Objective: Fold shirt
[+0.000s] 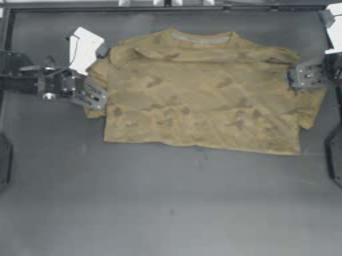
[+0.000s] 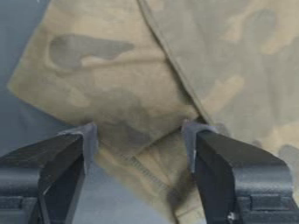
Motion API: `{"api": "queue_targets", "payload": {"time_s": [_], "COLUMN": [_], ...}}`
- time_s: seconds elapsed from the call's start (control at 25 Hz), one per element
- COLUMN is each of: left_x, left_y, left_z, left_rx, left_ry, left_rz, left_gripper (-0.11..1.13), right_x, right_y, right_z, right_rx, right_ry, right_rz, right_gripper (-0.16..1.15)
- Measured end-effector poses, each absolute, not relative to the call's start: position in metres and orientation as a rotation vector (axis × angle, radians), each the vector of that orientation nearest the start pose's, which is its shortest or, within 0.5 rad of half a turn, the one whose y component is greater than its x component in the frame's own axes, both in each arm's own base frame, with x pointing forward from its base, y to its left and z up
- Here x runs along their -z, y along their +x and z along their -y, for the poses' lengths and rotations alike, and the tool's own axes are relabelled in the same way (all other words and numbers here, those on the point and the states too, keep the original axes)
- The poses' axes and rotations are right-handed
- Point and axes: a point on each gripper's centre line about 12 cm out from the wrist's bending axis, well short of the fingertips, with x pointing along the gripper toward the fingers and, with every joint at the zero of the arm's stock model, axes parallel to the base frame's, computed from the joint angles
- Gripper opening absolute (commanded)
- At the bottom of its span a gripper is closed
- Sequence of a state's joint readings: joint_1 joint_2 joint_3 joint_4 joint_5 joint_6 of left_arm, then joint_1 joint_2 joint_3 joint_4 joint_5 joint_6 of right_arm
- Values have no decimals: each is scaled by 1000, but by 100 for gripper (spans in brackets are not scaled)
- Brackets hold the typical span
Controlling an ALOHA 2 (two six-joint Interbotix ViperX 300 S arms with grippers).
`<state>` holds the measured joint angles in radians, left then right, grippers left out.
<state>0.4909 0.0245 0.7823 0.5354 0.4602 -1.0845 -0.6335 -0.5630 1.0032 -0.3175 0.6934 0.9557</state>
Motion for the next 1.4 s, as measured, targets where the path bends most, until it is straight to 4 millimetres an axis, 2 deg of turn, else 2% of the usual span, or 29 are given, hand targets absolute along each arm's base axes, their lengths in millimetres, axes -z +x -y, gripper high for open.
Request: {"api": "queue_targets", "payload": {"time_s": [0.2, 0.32, 0.4, 0.56, 0.6, 0.64, 0.76, 1.0, 1.4], "left_x": [-99, -97, -97, -97, -97, -98, -99, -102, -102], "left_y": [267, 267, 268, 268, 268, 268, 268, 267, 269], "left_z": [-172, -172, -173, -174, -174, -174, -173, -171, -168], "left_rx": [-970, -967, -964, -969, -968, -967, -960, -957, -949], "left_ry": [-658, -660, -661, -660, -659, -656, -643, -627, -619], "left_rz": [-1006, -1003, -1001, -1004, -1001, -1000, -1005, -1021, -1026], "left_gripper": [88, 74, 55, 1, -8, -9, 8, 2, 2], "right_x": [-181, -181, -181, -182, -182, -182, -182, -174, -148], "right_y": [159, 159, 160, 161, 161, 161, 162, 156, 130], "right_z": [145, 145, 145, 145, 145, 145, 145, 142, 137], "right_rx": [1117, 1114, 1109, 1102, 1100, 1098, 1094, 1110, 1203], "right_ry": [839, 837, 835, 831, 830, 829, 827, 837, 920], "right_rz": [-805, -803, -801, -796, -792, -790, -786, -821, -905], "right_gripper": [99, 99, 99, 99, 99, 99, 99, 99, 99]}}
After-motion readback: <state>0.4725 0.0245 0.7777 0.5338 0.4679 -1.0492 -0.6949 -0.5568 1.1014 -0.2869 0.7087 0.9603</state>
